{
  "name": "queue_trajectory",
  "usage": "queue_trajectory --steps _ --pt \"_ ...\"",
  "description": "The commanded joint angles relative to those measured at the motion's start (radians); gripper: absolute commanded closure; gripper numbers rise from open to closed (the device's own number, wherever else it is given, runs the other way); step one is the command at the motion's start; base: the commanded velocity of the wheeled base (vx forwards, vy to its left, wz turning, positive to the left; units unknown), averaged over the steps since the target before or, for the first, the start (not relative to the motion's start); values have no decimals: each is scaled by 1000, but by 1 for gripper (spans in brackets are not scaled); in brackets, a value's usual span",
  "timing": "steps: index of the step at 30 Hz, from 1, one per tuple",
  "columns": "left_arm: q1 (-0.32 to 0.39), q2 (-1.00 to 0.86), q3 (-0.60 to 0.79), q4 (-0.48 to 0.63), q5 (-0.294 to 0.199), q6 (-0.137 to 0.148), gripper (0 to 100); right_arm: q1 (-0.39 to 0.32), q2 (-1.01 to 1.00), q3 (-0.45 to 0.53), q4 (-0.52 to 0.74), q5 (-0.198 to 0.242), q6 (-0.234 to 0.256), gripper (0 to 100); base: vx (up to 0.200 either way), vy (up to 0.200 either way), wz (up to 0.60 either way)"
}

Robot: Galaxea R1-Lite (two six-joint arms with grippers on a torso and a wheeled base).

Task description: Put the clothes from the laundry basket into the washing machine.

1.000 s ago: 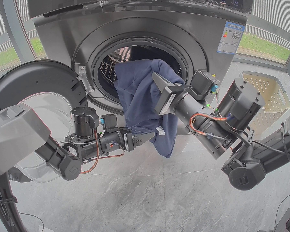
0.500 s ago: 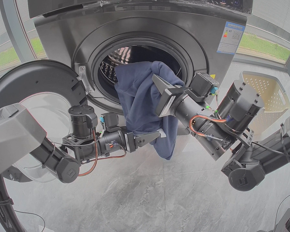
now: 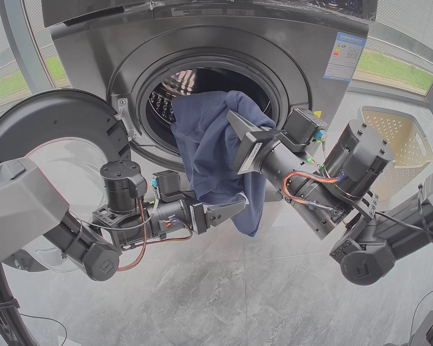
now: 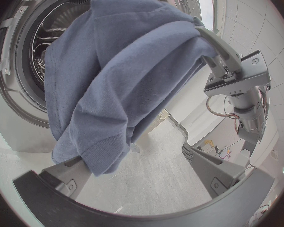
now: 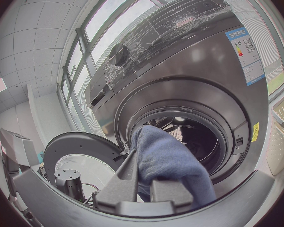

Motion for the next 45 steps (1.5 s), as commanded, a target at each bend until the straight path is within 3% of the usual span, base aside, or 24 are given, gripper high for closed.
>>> queue_trajectory --steps 1,14,28,29,39,45 --pt "10 84 -34 -40 11 -2 0 1 2 1 0 0 0 100 0 0 0" --pt "26 110 -121 -60 14 -13 0 10 3 3 -1 -2 0 100 0 0 0" --pt "20 110 -136 -61 67 -22 0 10 3 4 -4 -2 0 100 0 0 0" --pt "18 109 -135 -61 67 -22 100 10 3 4 -4 -2 0 100 0 0 0" --pt "1 104 -116 -89 89 -21 100 9 5 10 -4 -2 0 100 0 0 0" --pt "-45 34 -58 -103 97 -22 100 -5 17 20 -4 -2 0 100 0 0 0"
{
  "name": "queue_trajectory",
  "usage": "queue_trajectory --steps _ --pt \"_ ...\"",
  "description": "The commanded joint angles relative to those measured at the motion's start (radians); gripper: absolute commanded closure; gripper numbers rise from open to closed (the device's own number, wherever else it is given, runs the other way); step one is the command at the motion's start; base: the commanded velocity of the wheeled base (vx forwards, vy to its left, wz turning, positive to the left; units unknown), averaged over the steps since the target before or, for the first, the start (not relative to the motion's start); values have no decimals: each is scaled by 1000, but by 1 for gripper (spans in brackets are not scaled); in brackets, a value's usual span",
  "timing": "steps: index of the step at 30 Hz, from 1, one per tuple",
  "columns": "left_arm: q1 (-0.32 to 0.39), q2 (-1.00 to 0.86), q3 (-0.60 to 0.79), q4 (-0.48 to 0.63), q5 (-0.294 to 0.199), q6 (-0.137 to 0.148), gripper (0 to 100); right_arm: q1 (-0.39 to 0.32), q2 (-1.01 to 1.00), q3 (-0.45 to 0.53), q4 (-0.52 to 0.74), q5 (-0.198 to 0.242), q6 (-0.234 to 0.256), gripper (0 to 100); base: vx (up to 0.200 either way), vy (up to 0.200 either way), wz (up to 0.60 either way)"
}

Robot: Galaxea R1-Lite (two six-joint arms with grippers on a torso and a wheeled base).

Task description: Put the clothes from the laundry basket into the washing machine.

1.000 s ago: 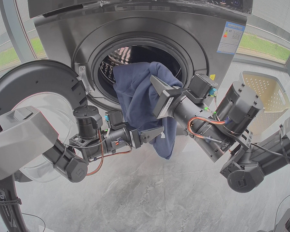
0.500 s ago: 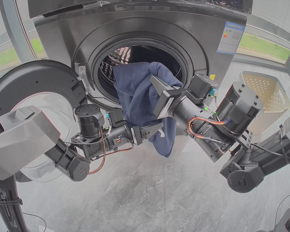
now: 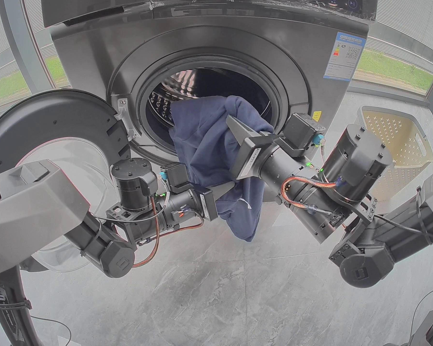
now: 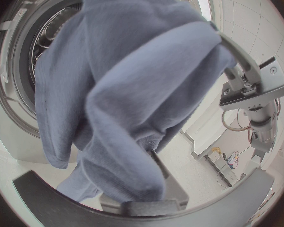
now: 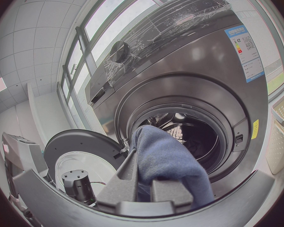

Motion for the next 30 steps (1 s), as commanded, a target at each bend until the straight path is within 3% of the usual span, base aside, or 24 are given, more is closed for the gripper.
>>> queue_trajectory --steps 1,8,9,19,30 --pt "-32 -64 44 -1 1 -2 100 -10 16 1 0 0 0 100 0 0 0" --pt "-49 -91 78 -4 3 -2 100 -9 27 -2 -2 2 0 100 0 0 0" --pt "-49 -91 83 -6 3 -2 100 -9 26 1 -2 3 0 0 0 0 0" --pt "-39 -93 86 -20 3 -2 100 -12 12 15 -2 6 0 0 0 0 0" --pt "-17 -93 79 -21 24 0 100 -10 -36 204 -57 12 7 0 0 0 0"
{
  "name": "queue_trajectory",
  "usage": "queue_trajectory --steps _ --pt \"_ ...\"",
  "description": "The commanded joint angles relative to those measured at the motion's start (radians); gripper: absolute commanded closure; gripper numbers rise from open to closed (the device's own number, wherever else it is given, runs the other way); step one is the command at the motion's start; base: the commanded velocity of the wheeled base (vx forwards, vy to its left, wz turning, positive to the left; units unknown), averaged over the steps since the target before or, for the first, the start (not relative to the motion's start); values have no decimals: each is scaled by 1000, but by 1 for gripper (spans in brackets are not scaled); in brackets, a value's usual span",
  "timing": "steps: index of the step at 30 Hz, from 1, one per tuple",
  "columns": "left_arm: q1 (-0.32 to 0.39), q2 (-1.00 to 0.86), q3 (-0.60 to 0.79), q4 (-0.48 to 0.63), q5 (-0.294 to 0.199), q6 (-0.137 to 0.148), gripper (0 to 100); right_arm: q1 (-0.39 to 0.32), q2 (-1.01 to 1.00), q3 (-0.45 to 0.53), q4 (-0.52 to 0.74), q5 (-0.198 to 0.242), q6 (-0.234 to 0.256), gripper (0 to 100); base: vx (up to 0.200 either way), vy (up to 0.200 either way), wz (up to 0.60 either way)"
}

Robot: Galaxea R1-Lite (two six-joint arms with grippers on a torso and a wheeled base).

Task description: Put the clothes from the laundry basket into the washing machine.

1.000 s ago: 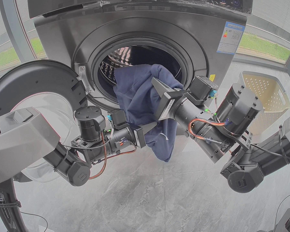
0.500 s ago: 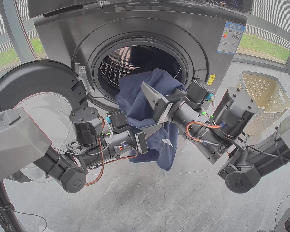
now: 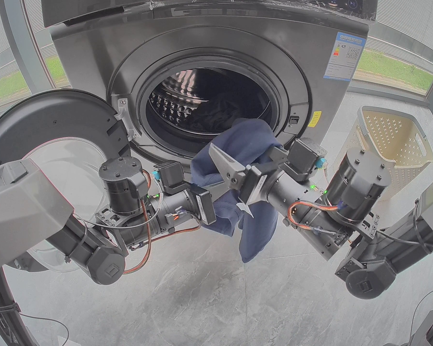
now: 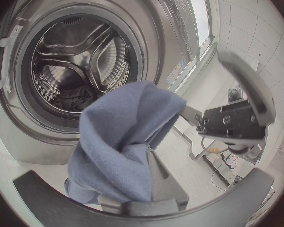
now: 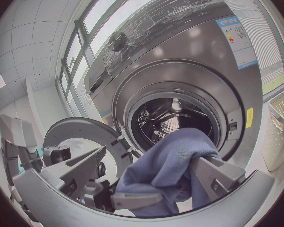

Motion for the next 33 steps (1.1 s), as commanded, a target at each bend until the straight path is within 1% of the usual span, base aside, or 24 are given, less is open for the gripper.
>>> queue_trajectory --steps 1,2,8,10,14,18,21,23,24,25,27,28,29,30,33 --pt "11 -7 -5 -2 12 -1 100 1 -39 98 -21 3 4 0 0 0 0" --pt "11 -9 -5 -2 12 -1 100 1 -41 104 -22 3 4 0 0 0 0" --pt "26 -23 -6 -2 13 -1 100 -16 -56 212 -79 7 46 0 0 0 0" --pt "34 -38 -8 0 12 -1 100 -19 -55 262 -103 23 46 0 0 0 0" --pt "42 -44 -17 3 12 -2 100 -21 -52 376 -168 69 47 0 0 0 0" --pt "38 -66 -21 4 12 -4 100 -21 -52 457 -169 103 47 0 0 0 0" --pt "28 -99 -21 9 12 -19 100 -21 -42 471 -169 112 46 0 0 0 0" --pt "26 -106 -21 10 12 -21 100 -21 -42 469 -169 112 46 0 0 0 0" --pt "8 -130 -21 15 19 -22 100 -19 -38 459 -169 110 44 0 0 0 0" --pt "6 -138 -23 18 29 -22 100 -19 -36 457 -169 110 42 0 0 0 0" --pt "0 -164 -40 26 85 -22 100 -19 -12 448 -169 110 42 0 0 0 0" --pt "-1 -167 -44 27 99 -22 100 -19 -7 445 -169 110 41 0 0 0 0" --pt "-5 -171 -57 20 148 -21 100 -19 7 442 -169 110 42 0 0 0 0" --pt "-3 -179 -63 15 171 -21 100 -18 17 442 -171 112 44 0 0 0 0" --pt "6 -227 -55 9 179 -21 100 -18 45 440 -171 112 46 0 0 0 0"
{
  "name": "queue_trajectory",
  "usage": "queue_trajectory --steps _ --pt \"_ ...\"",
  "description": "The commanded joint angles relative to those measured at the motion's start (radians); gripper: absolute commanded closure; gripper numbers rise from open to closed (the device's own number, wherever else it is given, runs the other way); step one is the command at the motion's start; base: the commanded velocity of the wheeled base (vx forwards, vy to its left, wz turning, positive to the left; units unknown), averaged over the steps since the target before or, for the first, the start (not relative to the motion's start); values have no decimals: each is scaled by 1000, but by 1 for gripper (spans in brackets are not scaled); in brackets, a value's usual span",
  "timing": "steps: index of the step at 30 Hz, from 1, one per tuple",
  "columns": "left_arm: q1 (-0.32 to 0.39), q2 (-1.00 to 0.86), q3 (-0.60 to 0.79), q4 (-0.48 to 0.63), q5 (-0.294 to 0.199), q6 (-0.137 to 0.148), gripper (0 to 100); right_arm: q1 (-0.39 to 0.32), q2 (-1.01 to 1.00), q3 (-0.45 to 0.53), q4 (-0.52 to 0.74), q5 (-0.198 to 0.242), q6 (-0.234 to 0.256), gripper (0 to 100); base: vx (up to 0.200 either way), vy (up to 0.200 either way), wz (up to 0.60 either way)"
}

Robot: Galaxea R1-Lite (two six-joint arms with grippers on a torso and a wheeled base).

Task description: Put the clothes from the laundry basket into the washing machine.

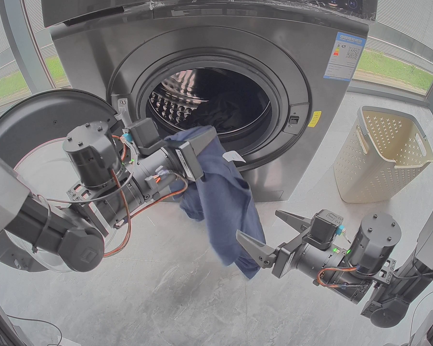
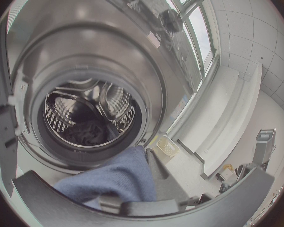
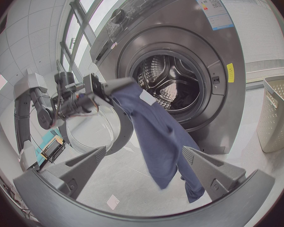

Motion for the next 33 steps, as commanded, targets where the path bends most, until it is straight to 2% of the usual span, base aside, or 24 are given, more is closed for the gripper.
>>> queue_trajectory --steps 1,4,8,13,15,17,24,26,33 --pt "5 -90 -3 -10 12 -1 100 0 68 -7 -1 1 2 0 0 0 0" --pt "3 -128 29 -19 18 5 100 -9 92 -19 -1 -1 3 0 0 0 0" --pt "-7 -196 110 -57 6 11 100 -55 114 -53 -1 -1 -3 0 0 0 0" --pt "-9 -234 170 -77 -28 11 100 -106 120 -105 1 -1 -8 0 0 0 0" --pt "-26 -236 193 -79 -44 31 100 -136 126 -143 1 -1 -11 0 0 0 0" --pt "-32 -236 195 -80 -45 40 100 -145 144 -163 1 1 -14 0 0 0 0" --pt "-34 -236 196 -82 -47 43 100 -147 204 -227 1 -2 -18 0 0 0 0" --pt "-34 -236 195 -85 -47 43 100 -150 253 -276 1 -2 -38 0 0 0 0" --pt "-34 -243 201 -91 -47 43 100 -161 322 -399 2 -2 -58 0 0 0 0"
